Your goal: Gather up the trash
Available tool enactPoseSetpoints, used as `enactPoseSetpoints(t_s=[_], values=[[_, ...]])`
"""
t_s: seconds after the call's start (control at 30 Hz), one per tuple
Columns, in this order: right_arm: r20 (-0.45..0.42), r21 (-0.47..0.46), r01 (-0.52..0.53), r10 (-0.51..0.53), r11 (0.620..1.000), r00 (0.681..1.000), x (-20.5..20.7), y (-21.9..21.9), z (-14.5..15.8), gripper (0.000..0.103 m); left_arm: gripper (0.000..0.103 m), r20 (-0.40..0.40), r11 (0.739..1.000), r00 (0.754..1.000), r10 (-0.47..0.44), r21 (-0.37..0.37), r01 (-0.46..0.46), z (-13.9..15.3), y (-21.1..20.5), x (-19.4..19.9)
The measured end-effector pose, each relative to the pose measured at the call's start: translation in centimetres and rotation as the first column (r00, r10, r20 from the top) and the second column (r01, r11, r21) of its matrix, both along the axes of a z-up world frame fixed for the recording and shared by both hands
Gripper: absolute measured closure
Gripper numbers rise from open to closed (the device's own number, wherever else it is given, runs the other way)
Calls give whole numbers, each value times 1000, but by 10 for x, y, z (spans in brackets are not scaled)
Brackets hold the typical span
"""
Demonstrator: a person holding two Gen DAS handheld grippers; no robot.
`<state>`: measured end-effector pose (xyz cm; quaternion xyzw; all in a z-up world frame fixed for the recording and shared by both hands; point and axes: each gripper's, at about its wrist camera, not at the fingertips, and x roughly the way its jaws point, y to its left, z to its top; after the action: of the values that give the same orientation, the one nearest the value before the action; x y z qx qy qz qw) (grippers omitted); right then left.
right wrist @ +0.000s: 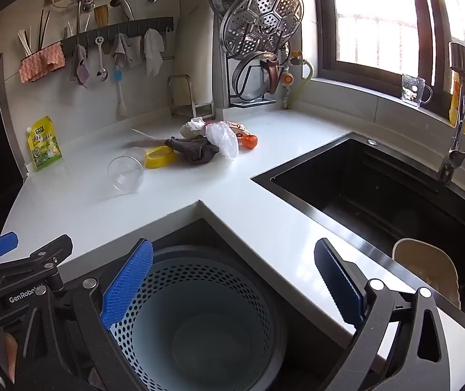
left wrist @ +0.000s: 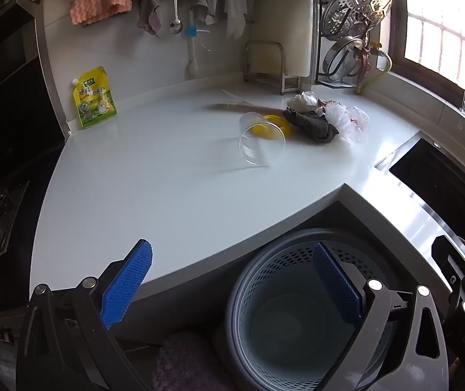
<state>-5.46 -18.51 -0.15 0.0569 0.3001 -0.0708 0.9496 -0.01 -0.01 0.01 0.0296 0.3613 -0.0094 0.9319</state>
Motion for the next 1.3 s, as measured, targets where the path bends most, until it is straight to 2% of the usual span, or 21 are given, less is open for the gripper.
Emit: enactPoseSetpoints(t_s=[1.3], values=[[15,-7,4,-4,1000,1000,-4,-1,7,8,6,15,1000,1000,3,-3,-3,3,1,-2]])
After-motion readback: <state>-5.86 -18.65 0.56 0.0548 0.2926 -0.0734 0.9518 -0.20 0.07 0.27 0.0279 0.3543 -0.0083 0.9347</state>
